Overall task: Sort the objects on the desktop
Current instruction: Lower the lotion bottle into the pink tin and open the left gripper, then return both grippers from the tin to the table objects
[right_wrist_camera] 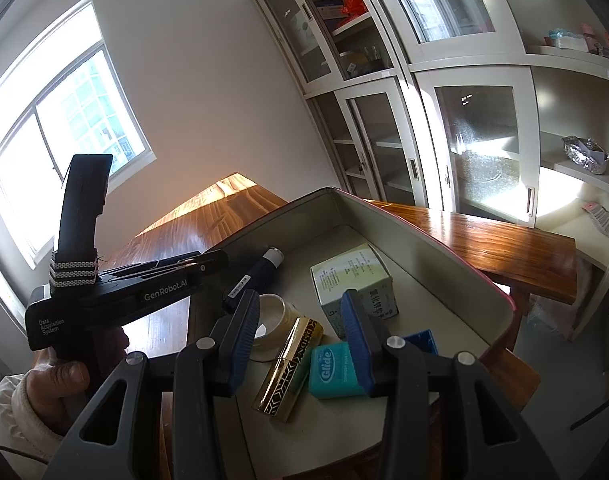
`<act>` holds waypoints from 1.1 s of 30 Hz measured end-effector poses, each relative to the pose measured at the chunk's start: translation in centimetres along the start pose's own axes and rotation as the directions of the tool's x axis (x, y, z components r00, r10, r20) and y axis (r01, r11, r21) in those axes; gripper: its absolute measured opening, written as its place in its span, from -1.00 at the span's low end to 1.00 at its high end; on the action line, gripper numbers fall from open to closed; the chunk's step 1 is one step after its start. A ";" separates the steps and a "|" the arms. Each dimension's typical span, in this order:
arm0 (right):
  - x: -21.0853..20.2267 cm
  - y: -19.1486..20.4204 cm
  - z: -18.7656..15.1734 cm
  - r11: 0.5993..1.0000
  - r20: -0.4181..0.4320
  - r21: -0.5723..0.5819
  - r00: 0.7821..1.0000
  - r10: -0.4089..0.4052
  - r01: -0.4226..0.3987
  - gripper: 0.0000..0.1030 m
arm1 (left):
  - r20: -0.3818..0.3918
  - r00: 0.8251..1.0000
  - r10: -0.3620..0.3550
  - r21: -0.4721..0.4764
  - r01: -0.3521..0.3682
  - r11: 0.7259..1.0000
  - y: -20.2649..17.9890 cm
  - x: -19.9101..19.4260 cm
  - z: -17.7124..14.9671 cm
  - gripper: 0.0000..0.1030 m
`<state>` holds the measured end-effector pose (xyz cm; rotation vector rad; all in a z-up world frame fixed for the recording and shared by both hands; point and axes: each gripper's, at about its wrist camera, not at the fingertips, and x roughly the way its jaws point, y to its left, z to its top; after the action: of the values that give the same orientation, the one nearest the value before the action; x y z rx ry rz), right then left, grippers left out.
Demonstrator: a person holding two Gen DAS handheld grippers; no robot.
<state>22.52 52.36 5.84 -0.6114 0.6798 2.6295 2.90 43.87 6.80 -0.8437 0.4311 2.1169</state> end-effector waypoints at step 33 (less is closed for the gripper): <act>1.0 10.3 -2.5 0.980 -0.063 -0.105 0.984 0.165 -0.171 0.67 | -0.043 0.971 0.236 -0.261 -0.239 0.935 14.2 -9.7 -8.6 0.16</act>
<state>18.01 42.82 7.17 -0.6871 0.6311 2.8317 -0.18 24.89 7.67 -0.9960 0.2682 2.4338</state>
